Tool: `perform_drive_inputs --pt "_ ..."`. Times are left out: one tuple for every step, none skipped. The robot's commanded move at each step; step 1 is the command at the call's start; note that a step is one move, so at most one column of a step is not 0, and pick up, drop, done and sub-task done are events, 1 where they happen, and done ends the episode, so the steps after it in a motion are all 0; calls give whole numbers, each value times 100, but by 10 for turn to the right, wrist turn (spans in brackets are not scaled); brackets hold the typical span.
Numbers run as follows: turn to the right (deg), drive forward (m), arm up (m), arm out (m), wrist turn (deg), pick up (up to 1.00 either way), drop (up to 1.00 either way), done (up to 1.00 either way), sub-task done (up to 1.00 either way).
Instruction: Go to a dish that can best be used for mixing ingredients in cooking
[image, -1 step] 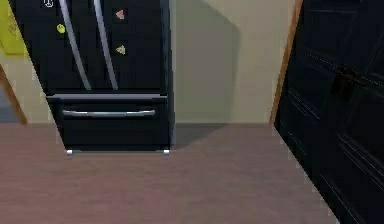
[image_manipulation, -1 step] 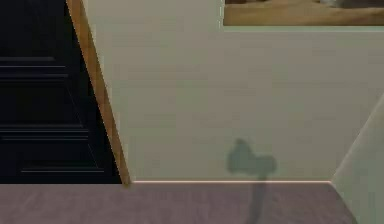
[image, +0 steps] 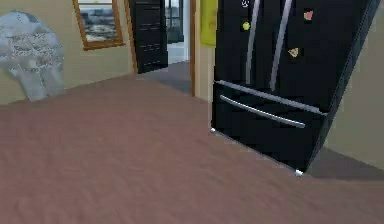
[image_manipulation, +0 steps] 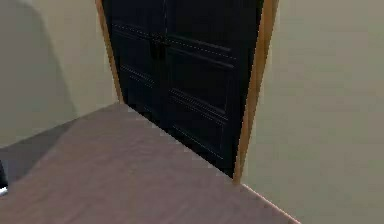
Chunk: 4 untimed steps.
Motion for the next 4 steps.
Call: perform_drive_inputs --pt "-450 0 0 0 0 0 0 0 0" --pt "0 100 0 0 0 0 0 0 0" --pt "-30 0 0 0 0 0 0 0 0" --pt "0 100 0 0 0 0 0 0 0"
